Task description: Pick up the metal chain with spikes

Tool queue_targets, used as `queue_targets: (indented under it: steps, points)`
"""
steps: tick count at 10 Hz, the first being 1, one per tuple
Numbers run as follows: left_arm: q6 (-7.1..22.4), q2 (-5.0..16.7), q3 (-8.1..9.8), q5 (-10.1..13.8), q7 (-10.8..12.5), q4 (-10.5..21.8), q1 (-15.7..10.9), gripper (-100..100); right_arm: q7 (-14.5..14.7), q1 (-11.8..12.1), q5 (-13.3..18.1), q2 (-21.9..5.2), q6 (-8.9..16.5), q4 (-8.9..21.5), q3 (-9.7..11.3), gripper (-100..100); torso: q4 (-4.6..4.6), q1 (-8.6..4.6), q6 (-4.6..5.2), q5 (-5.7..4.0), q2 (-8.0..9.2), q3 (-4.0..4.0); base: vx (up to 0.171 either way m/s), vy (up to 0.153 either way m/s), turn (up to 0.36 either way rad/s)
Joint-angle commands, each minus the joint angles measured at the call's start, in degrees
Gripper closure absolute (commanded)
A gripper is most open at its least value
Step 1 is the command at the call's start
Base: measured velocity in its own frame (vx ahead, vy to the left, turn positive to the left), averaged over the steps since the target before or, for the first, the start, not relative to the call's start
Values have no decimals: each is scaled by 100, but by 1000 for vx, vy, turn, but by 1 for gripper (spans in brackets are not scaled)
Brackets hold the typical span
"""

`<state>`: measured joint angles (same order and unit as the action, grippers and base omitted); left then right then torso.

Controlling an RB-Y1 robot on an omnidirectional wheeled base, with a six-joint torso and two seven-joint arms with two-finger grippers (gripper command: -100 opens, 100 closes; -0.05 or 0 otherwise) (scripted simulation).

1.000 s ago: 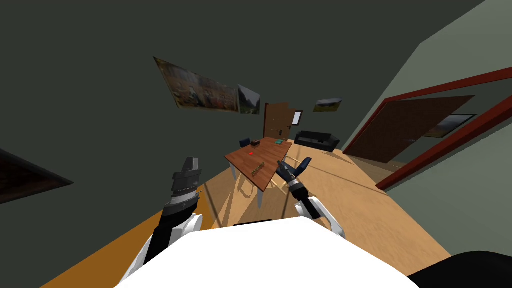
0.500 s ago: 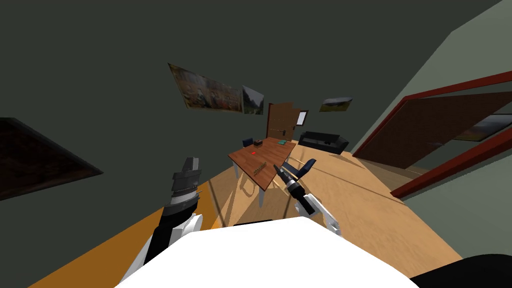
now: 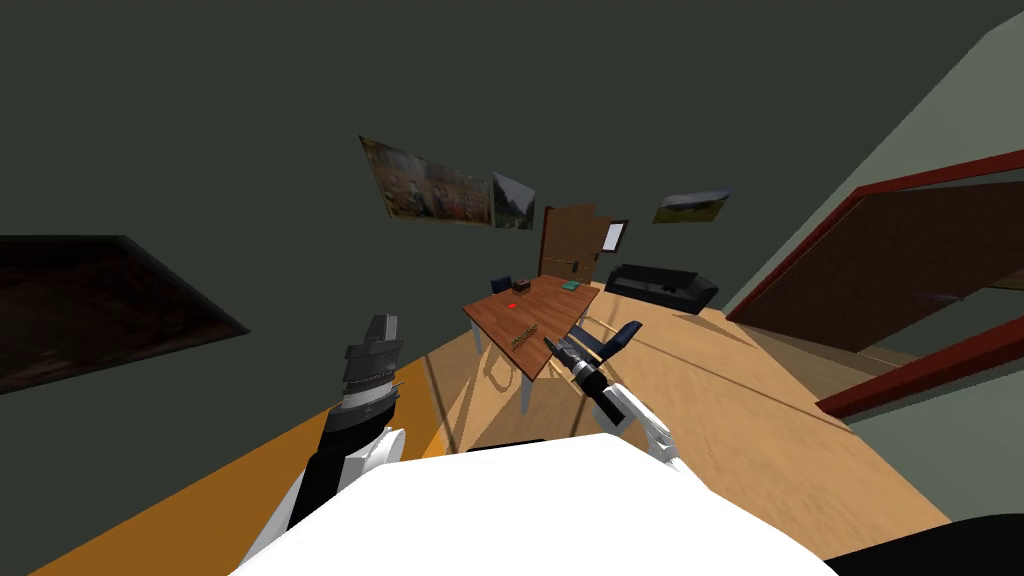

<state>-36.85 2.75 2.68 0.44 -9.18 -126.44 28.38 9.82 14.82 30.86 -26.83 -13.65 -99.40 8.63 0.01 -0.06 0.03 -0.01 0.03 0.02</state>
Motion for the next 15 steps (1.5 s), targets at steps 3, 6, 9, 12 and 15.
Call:
queue_targets:
  steps: [3,6,9,12,15]
  points:
    - [0,0,0,0,0,0,0,0,302,-324,570,-433,70,521,287,-100,0,2,1,1,-2,-1,-15,1,131]
    - [0,0,0,0,0,0,0,0,446,-481,888,-630,76,901,425,-100,-1,5,-3,1,-7,-4,-5,4,122]
    - [0,0,0,0,0,0,0,0,729,-799,1409,-1020,60,1476,711,-100,-2,10,-4,2,-12,-7,4,14,178]
    - [0,0,0,0,0,0,0,0,868,-958,1656,-1209,38,1800,859,-100,-2,9,-3,2,-12,-7,8,11,86]
    - [0,0,0,0,0,0,1,0,1137,-1272,2120,-1573,-32,2325,1163,-100,-4,8,4,2,-15,-9,22,18,158]
